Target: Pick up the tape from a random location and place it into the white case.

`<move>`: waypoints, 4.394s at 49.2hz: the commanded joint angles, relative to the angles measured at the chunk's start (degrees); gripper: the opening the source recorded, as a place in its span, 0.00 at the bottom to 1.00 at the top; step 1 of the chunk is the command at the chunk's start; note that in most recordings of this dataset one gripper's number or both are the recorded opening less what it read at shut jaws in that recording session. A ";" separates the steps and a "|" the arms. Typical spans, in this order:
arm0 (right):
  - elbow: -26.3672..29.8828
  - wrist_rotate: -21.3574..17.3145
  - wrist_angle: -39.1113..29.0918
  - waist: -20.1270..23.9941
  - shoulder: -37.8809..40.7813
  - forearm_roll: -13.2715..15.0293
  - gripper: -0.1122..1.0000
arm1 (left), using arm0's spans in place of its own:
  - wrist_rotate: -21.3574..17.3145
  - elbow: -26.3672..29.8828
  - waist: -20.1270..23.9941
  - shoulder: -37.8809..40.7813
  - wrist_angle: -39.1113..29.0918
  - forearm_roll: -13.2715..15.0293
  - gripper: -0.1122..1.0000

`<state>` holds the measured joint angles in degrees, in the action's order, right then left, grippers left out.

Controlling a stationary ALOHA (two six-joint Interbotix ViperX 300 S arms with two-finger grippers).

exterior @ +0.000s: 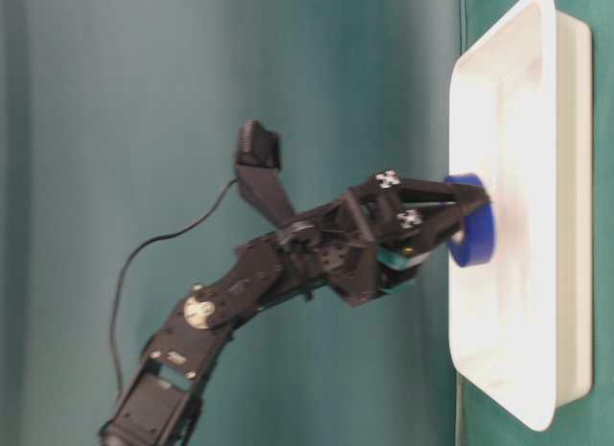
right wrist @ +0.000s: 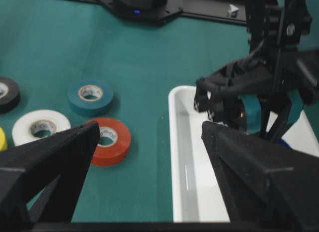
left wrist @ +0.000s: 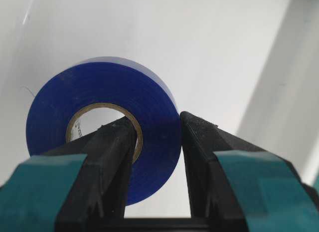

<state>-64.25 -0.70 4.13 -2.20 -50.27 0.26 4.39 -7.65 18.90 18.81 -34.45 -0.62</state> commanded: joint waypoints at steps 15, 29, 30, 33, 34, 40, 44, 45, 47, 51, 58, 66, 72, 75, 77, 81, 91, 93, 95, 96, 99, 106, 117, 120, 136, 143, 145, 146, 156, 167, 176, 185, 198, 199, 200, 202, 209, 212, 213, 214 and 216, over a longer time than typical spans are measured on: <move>1.32 0.09 0.35 -0.09 0.44 0.09 0.94 | -0.18 0.70 0.70 1.41 1.14 0.00 0.32; 1.32 0.09 0.26 -0.09 0.44 0.09 0.94 | -0.09 0.70 0.62 1.49 1.23 0.26 0.32; 1.32 0.09 0.35 -0.09 0.44 0.09 0.94 | -0.09 0.53 0.62 1.41 1.23 0.35 0.32; 1.32 0.09 0.35 -0.09 0.53 0.09 0.94 | -0.09 0.53 0.53 1.49 1.23 0.35 0.32; 1.32 0.09 0.35 -0.09 0.44 0.09 0.94 | -0.09 0.70 0.53 1.49 1.23 0.35 0.32; 1.32 0.09 0.35 -0.09 0.44 0.09 0.94 | 0.09 0.53 0.44 1.41 1.49 0.35 0.52; 1.32 0.09 0.35 -0.09 0.44 0.09 0.94 | 0.09 0.70 0.35 1.41 1.67 0.35 0.74; 1.32 0.09 0.35 -0.09 0.44 0.09 0.94 | 0.09 0.70 0.35 1.41 1.67 0.35 0.79; 1.32 0.09 0.35 -0.09 0.53 0.09 0.94 | 0.09 0.70 0.35 1.41 1.76 0.35 0.89; 1.32 0.09 0.35 -0.09 0.53 0.09 0.94 | 0.09 0.53 0.35 1.41 1.58 0.35 0.86; 1.41 0.09 0.35 -0.09 0.53 0.09 0.94 | 0.18 0.70 0.26 0.79 0.70 0.35 0.82; 1.41 0.00 0.35 -0.09 0.53 0.09 0.94 | 0.09 1.49 0.00 -1.93 -2.11 0.35 0.83; 1.49 0.00 0.35 -0.09 0.53 0.09 0.94 | 0.00 2.72 -0.09 -5.19 -4.13 0.35 0.83; 1.49 0.00 0.35 -0.09 0.53 0.09 0.94 | -0.09 3.43 -0.09 -6.86 -5.19 0.35 0.83; 1.58 0.00 0.35 -0.09 0.53 0.09 0.94 | -0.09 3.87 -0.09 -7.82 -5.98 0.26 0.83; 1.67 0.00 0.26 -0.09 0.53 0.09 0.94 | -0.18 5.01 -0.09 -9.67 -8.09 0.26 0.83; 1.85 0.00 -0.26 -0.09 0.44 0.09 0.94 | -0.18 8.26 -0.18 -11.69 -14.33 0.09 0.83; 1.93 0.00 -0.44 -0.09 0.35 0.09 0.94 | -0.18 8.88 -0.18 -11.95 -15.21 0.00 0.83; 1.93 0.00 -0.53 -0.09 0.35 0.09 0.94 | -0.26 9.49 -0.35 -12.13 -15.82 0.09 0.83; 2.02 0.00 -0.62 -0.09 0.35 0.09 0.94 | -0.26 9.67 -0.35 -12.22 -16.08 0.09 0.83; 2.11 0.00 -0.88 -0.09 0.35 0.09 0.94 | -0.26 10.20 -0.53 -12.57 -16.52 0.00 0.83; 2.29 0.00 -0.97 -0.09 0.35 0.09 0.94 | -1.14 10.28 -0.70 -13.80 -16.70 0.00 0.83; 2.37 0.00 -0.97 -0.09 0.35 0.09 0.94 | -1.58 9.58 -0.70 -14.41 -16.79 0.00 0.83; 2.37 0.00 -0.97 -0.09 0.35 0.09 0.94 | -1.58 9.58 -0.70 -14.41 -16.79 0.00 0.83; 2.37 0.00 -0.97 -0.09 0.35 0.00 0.94 | -1.67 9.58 -1.49 -14.41 -16.79 0.00 0.83; 2.37 0.00 -0.88 -0.09 0.35 -0.09 0.94 | -1.67 9.58 -2.90 -14.59 -16.79 0.00 0.83; 2.37 0.00 -0.97 -0.09 0.35 -0.09 0.94 | -1.67 9.49 -3.43 -14.68 -16.79 0.00 0.83; 2.37 0.00 -0.88 -0.09 0.35 -0.09 0.94 | -1.67 9.49 -3.78 -14.68 -16.79 0.00 0.83; 2.37 -0.09 -0.88 -0.09 0.44 -0.18 0.94 | -1.41 8.44 -9.05 -15.64 -16.79 0.00 0.82; 2.46 -0.09 -0.79 -0.09 0.35 -0.18 0.94 | -1.41 7.21 -14.94 -18.02 -16.52 0.00 0.82; 2.90 -0.09 -1.23 -0.09 0.26 -0.18 0.94 | -1.67 2.81 -17.58 -23.12 -11.69 0.00 0.82; 2.99 -0.09 -1.58 -0.09 0.18 -0.18 0.94 | -1.67 -4.92 -18.98 -29.71 -3.16 0.00 0.82; 3.43 -0.09 -2.72 0.00 -0.18 -0.18 0.94 | -1.76 -17.93 -19.25 -40.87 8.61 0.00 0.82; 3.43 -0.09 -2.81 -0.09 -0.26 -0.18 0.94 | -1.76 -18.81 -19.25 -41.75 9.23 0.09 0.82; 3.52 -0.09 -2.81 -0.09 -0.26 -0.18 0.94 | -1.76 -19.69 -19.25 -42.80 9.93 0.00 0.82; 3.60 -0.09 -2.90 -0.09 -0.35 -0.18 0.94 | -1.76 -21.36 -19.25 -44.47 10.99 0.00 0.82; 3.60 -0.09 -3.08 0.00 -0.70 -0.18 0.94 | -1.67 -26.81 -18.98 -51.15 13.27 0.00 0.82; 3.60 -0.09 -3.16 0.00 -0.79 -0.18 0.94 | -1.67 -29.00 -18.98 -53.88 14.24 0.09 0.82; 3.60 -0.09 -3.25 0.00 -0.88 -0.18 0.94 | -1.67 -29.71 -18.90 -54.76 14.77 0.09 0.82; 3.60 -0.09 -3.25 0.00 -0.88 -0.18 0.94 | -1.67 -30.50 -18.90 -55.63 15.29 0.09 0.82; 3.60 -0.09 -3.34 0.00 -0.97 -0.18 0.94 | -1.67 -31.90 -18.90 -57.39 16.35 0.09 0.82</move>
<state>-62.14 -0.70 0.70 -2.20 -51.24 0.18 2.72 -38.23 -0.18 -35.42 -20.04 -0.44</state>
